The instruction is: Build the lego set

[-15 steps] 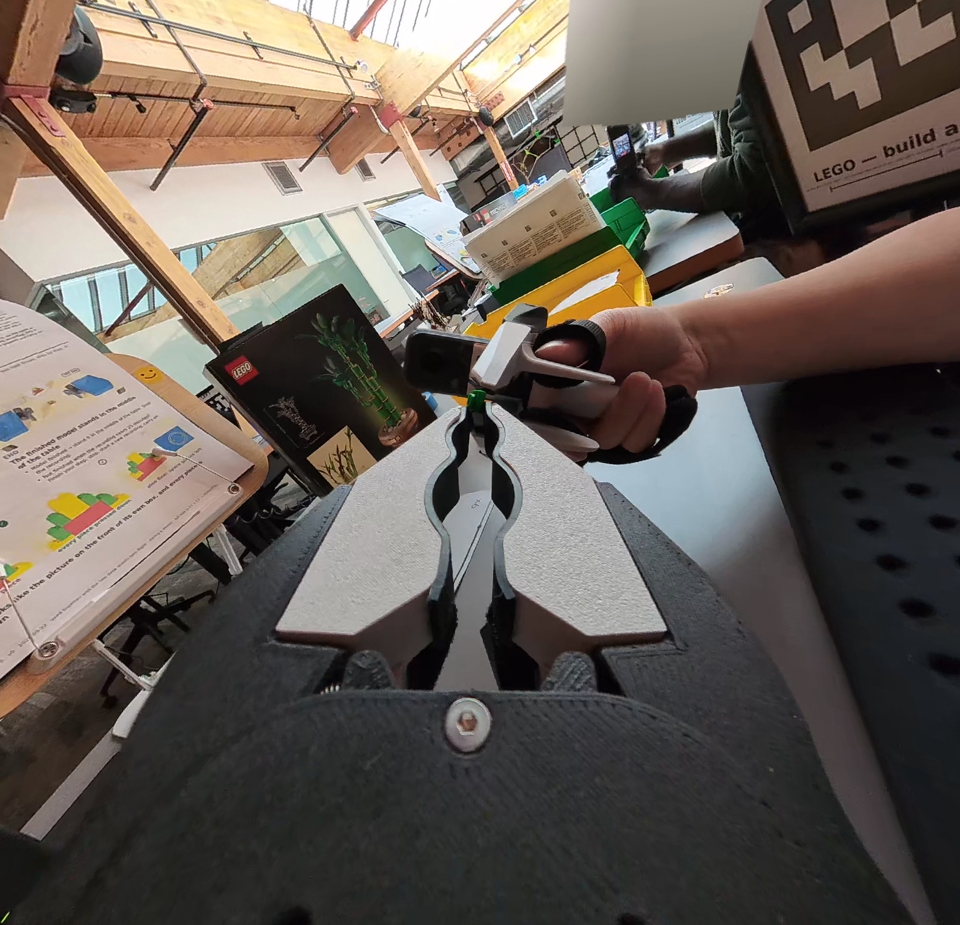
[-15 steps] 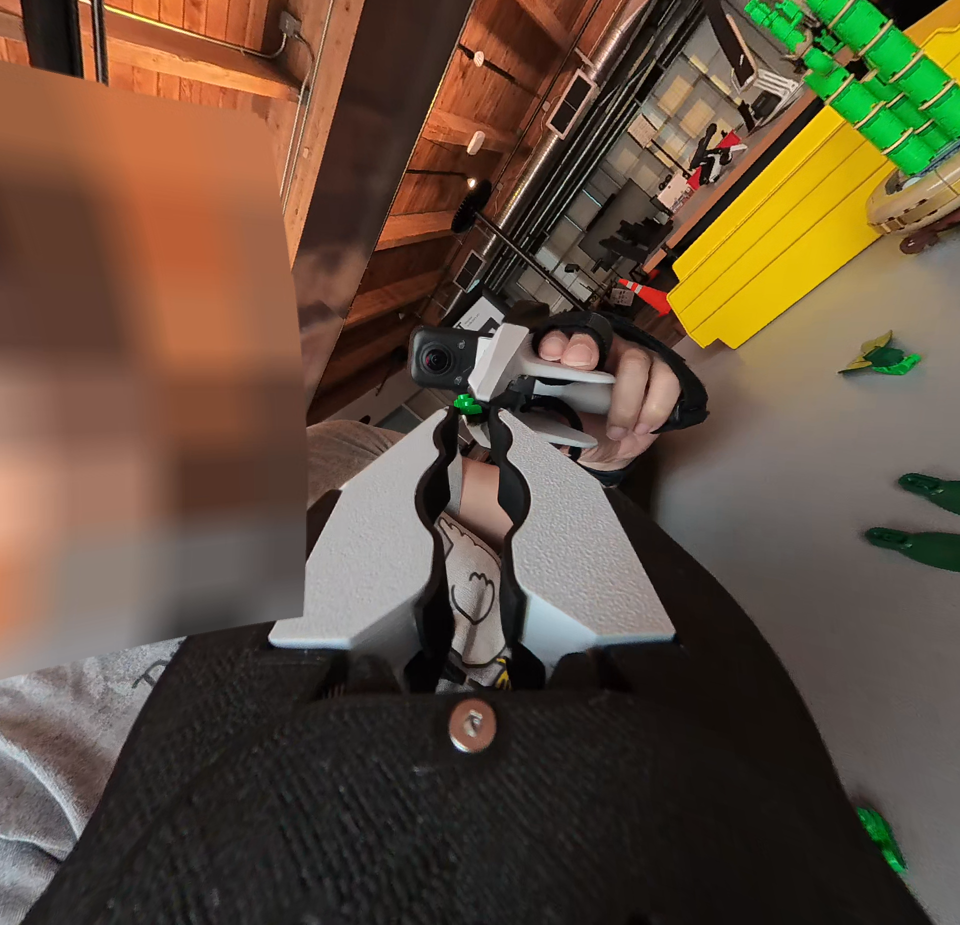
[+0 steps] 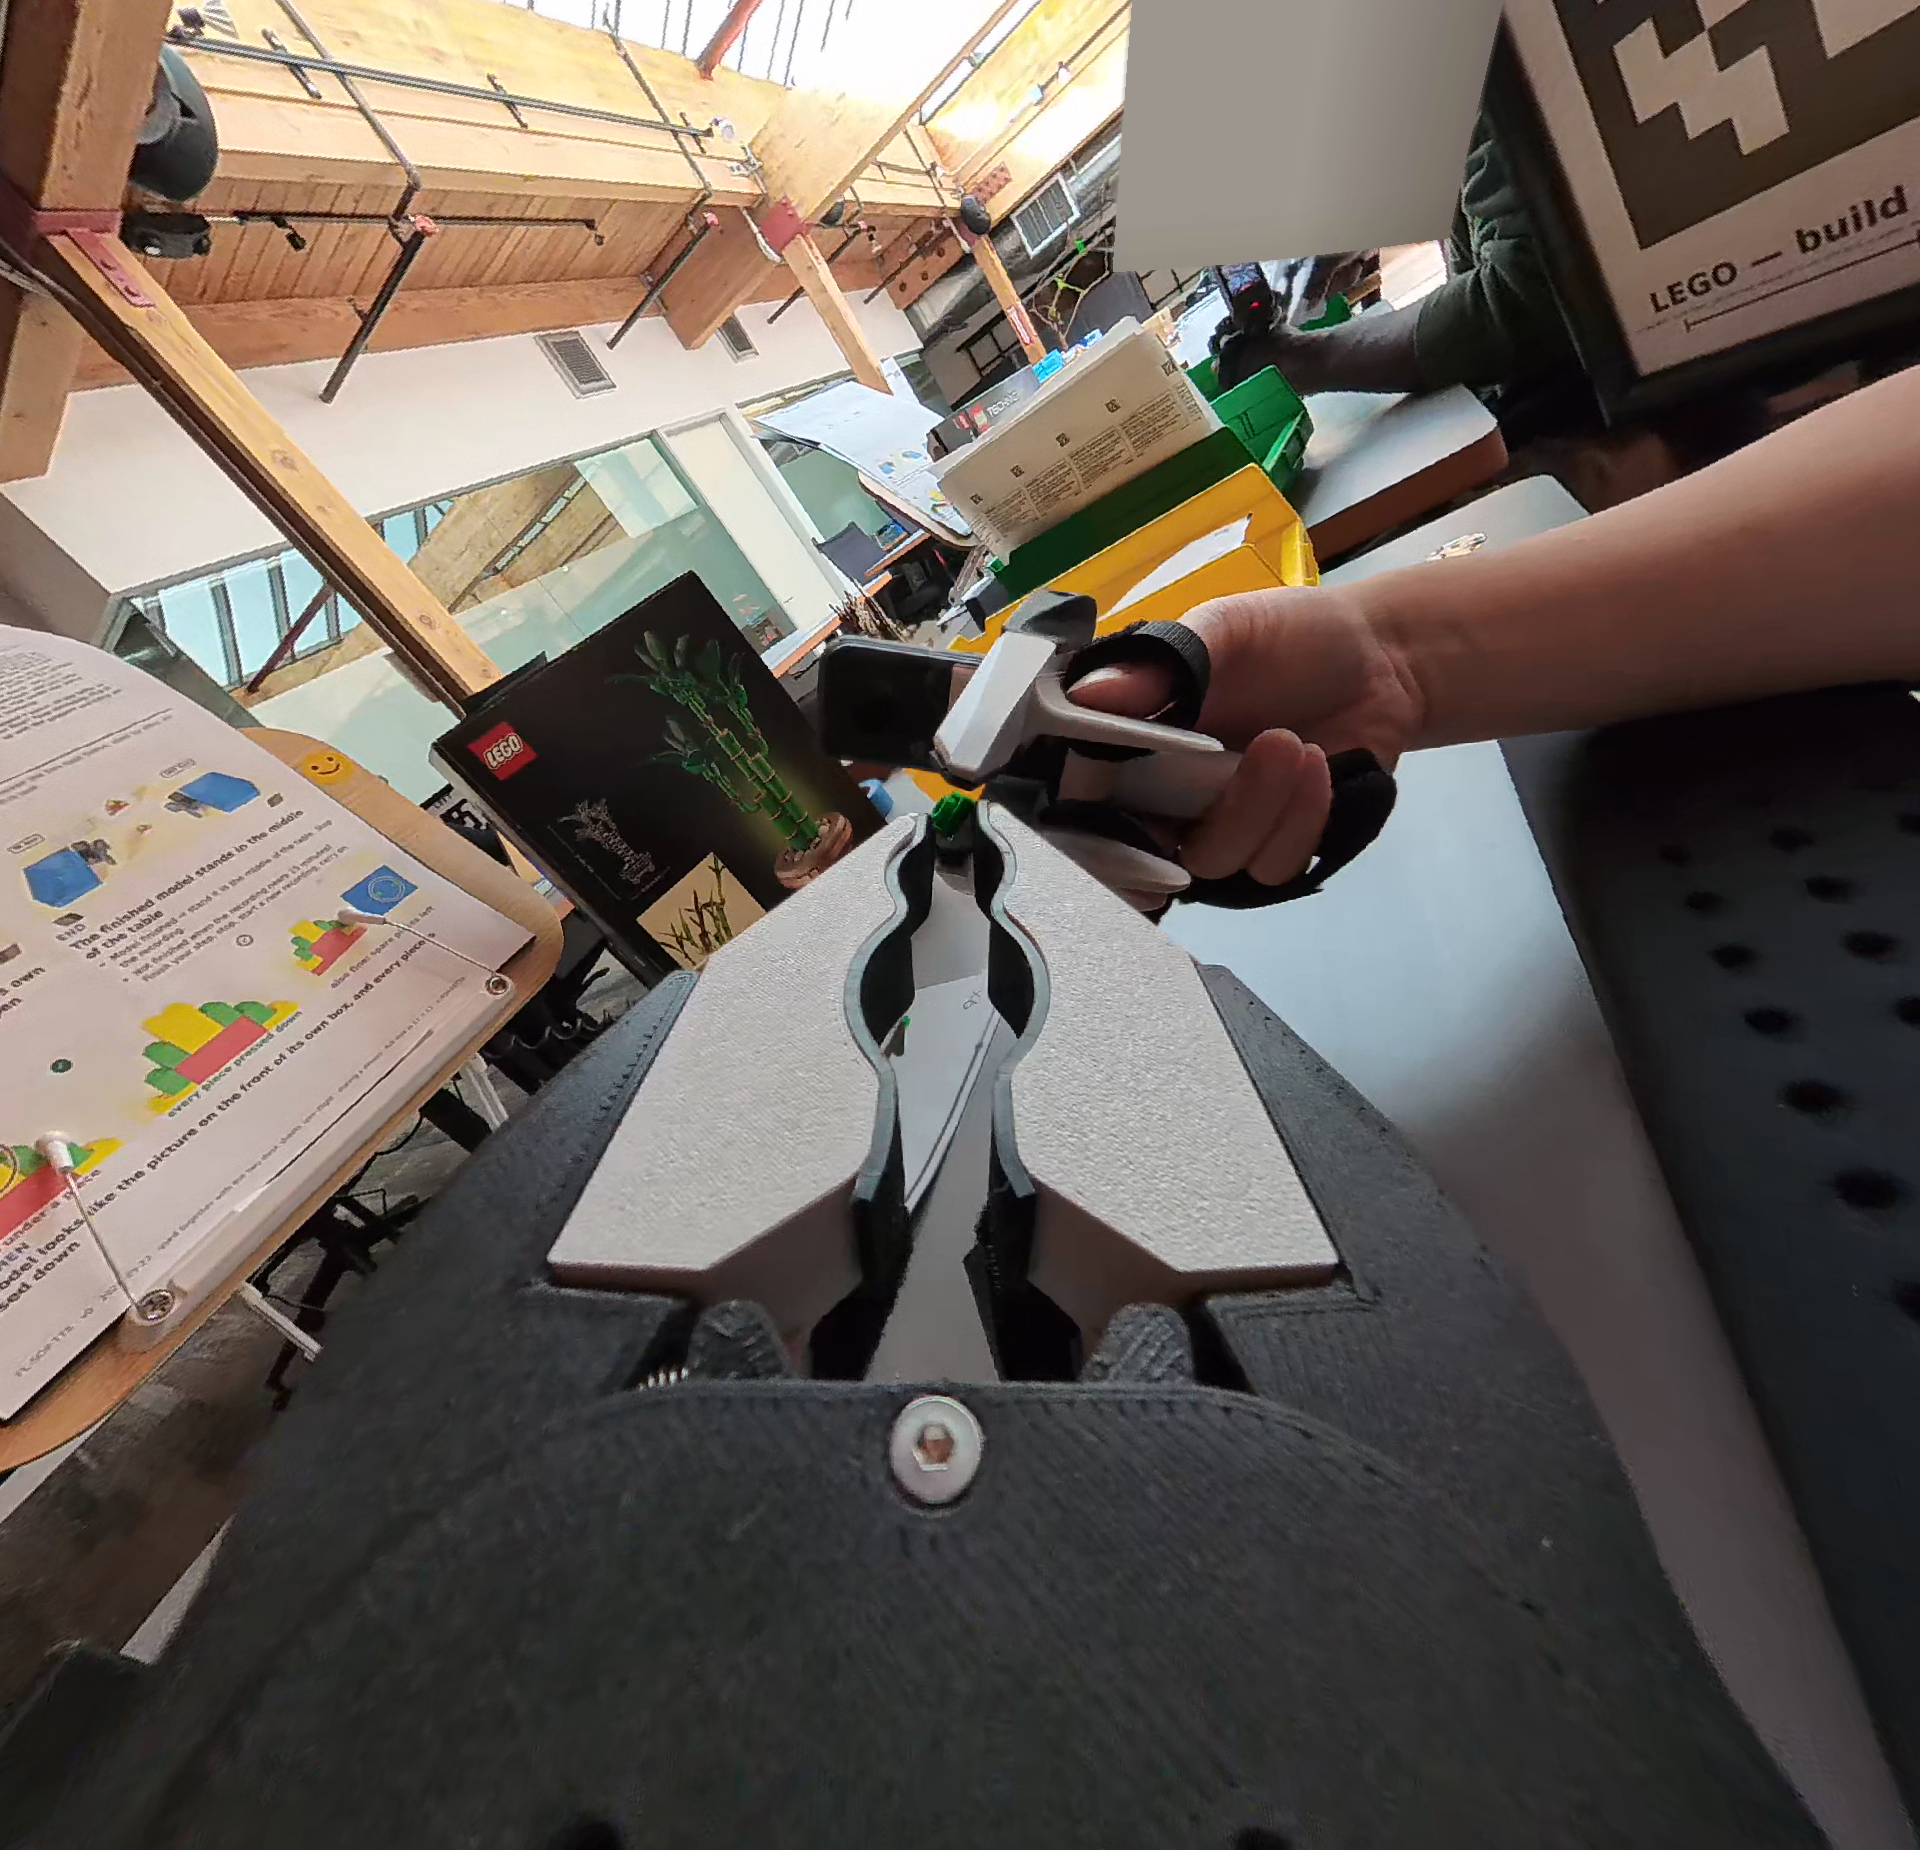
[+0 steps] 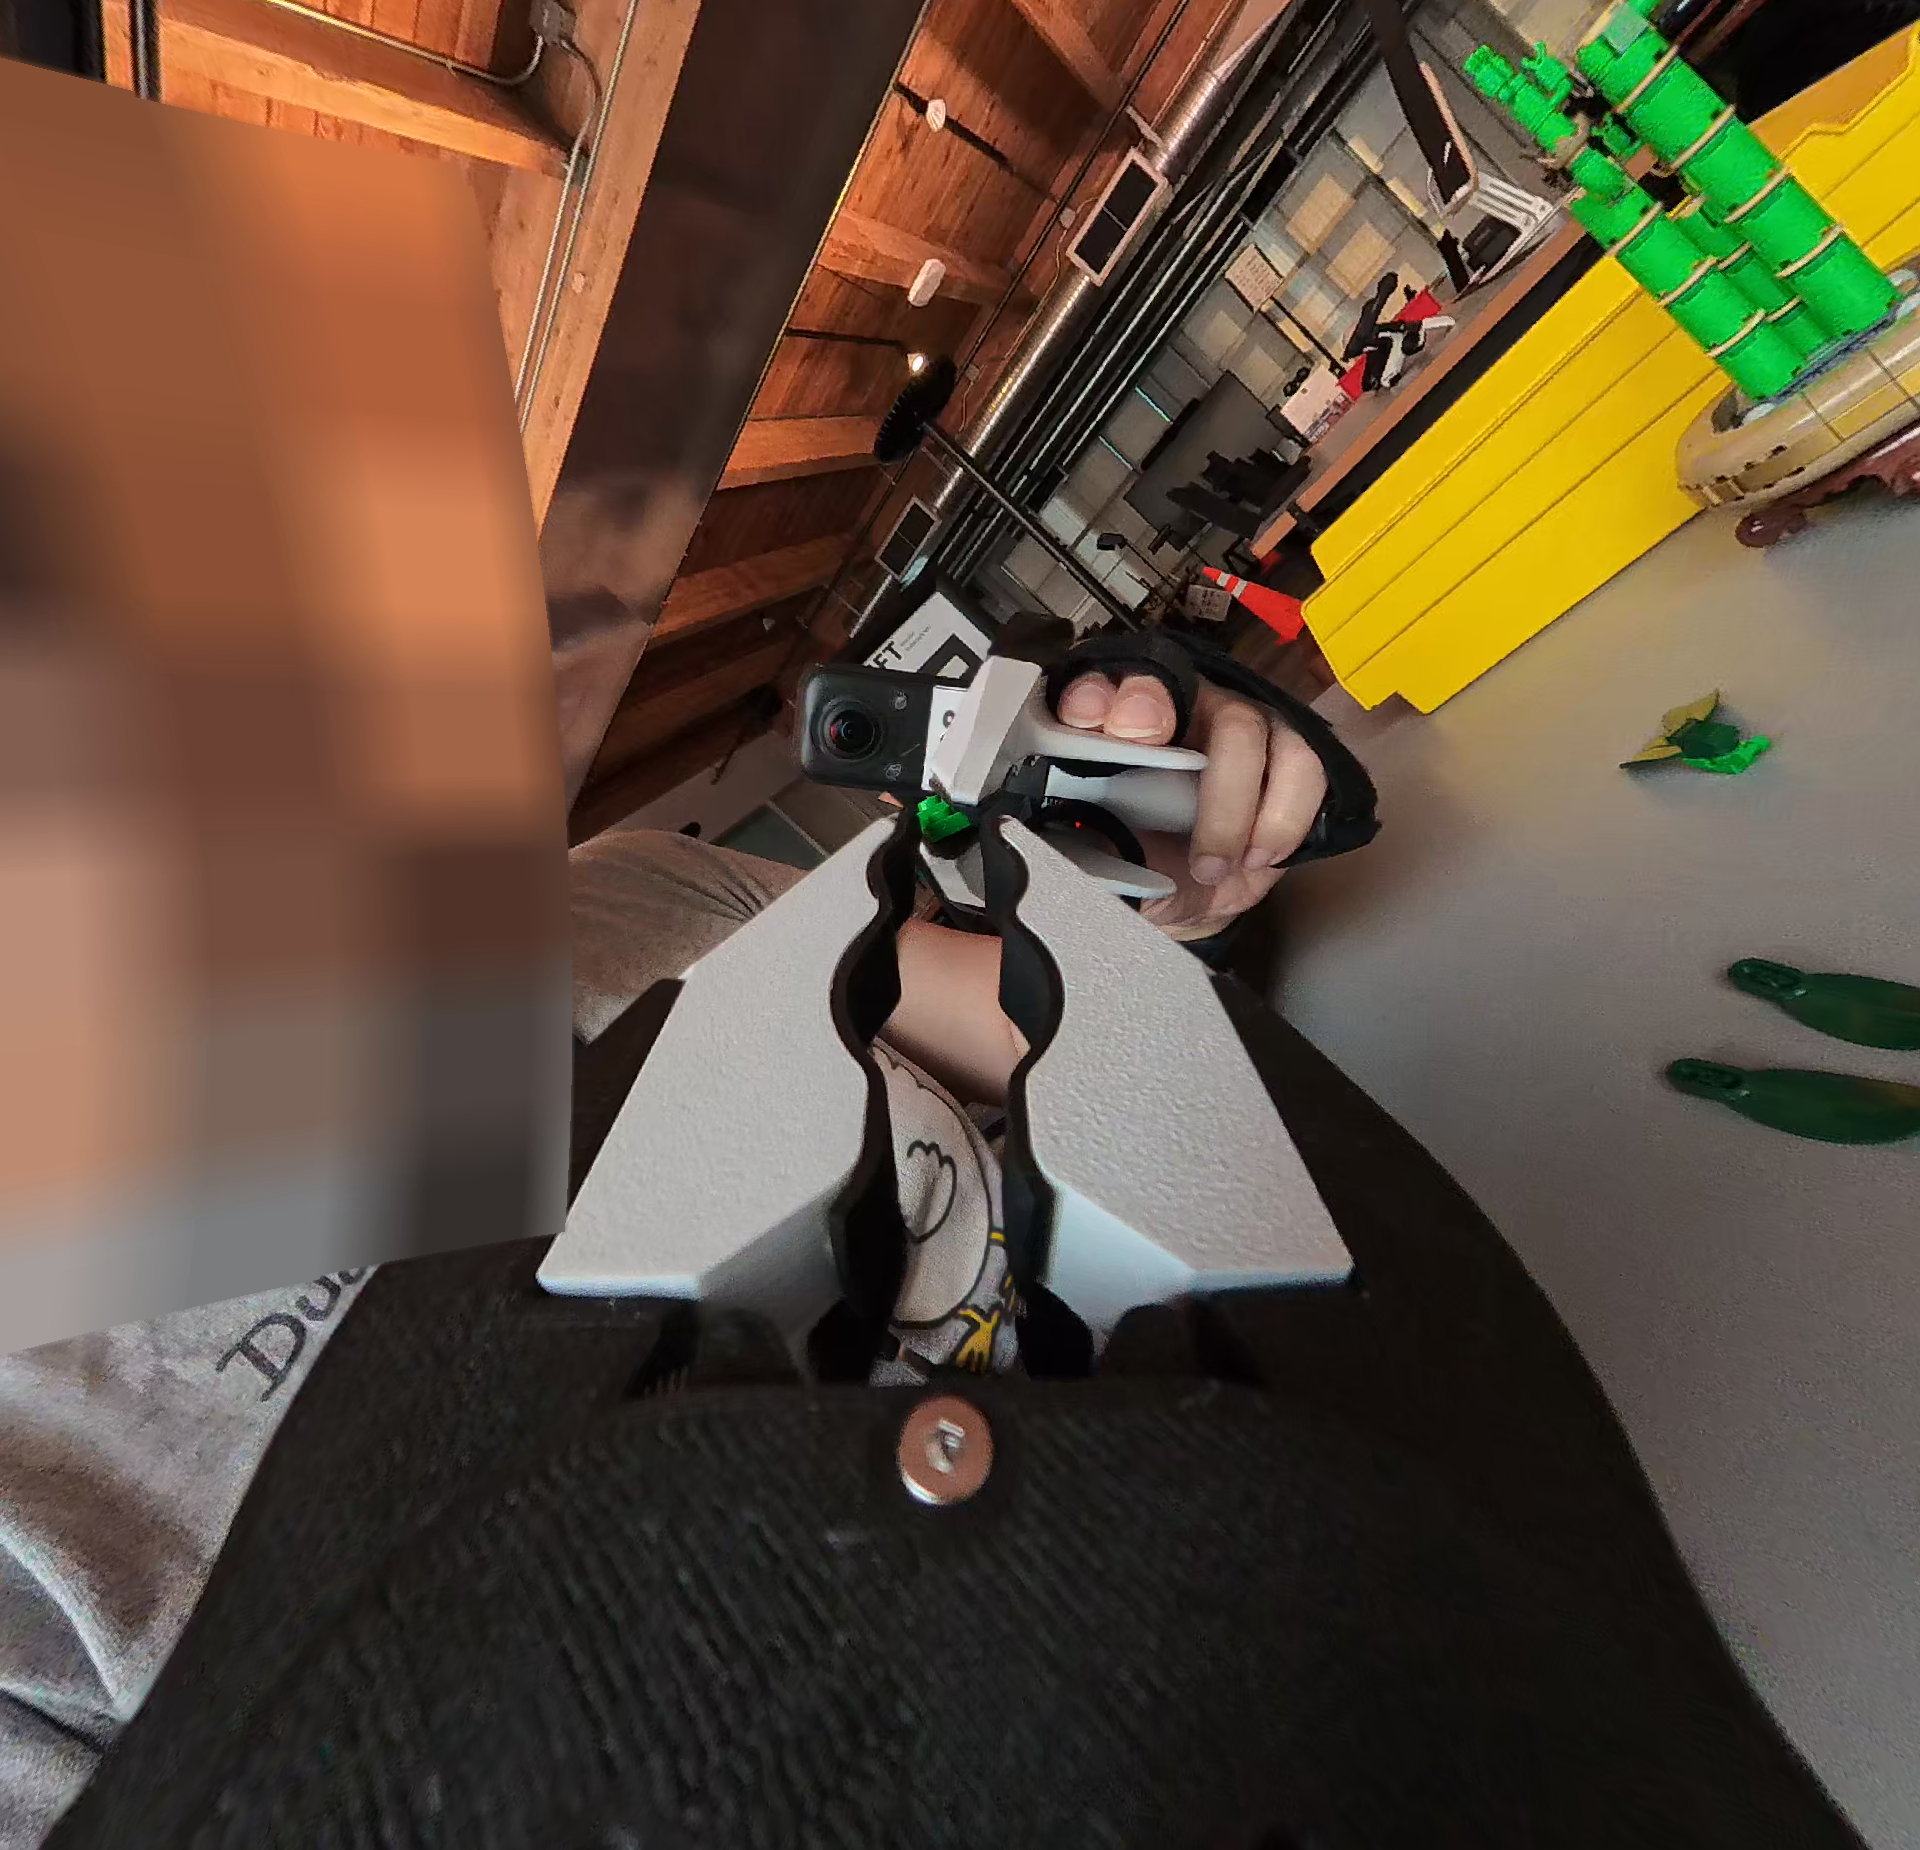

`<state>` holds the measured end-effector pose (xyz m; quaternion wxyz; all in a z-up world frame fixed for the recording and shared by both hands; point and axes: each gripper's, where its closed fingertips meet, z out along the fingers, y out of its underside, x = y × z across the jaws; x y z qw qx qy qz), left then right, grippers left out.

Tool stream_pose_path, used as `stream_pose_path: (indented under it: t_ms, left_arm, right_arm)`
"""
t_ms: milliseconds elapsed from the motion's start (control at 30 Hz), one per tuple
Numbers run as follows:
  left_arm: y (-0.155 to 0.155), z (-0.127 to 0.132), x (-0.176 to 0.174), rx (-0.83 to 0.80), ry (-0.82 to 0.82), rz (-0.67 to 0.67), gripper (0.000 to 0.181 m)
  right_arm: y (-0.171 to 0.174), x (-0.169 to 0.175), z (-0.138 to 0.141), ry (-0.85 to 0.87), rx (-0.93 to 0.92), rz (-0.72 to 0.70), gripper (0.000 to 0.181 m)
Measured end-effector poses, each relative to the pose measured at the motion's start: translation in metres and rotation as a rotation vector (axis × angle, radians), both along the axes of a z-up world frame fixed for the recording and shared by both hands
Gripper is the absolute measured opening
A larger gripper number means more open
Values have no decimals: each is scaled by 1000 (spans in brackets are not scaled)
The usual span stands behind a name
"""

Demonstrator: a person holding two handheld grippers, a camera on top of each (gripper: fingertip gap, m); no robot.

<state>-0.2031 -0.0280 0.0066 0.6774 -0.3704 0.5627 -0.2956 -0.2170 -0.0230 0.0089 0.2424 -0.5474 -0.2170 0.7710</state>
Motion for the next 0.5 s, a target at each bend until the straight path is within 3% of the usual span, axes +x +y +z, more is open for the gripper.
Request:
stream_pose_path:
  t_ms: [333, 500]
  left_arm:
    - [-5, 4, 0, -29, -18, -32, 5]
    - [0, 2, 1, 10, -9, 16, 5]
  right_arm:
    - [-5, -1, 3, 20, 42, 25, 10]
    - [-2, -1, 0, 14, 35, 6, 6]
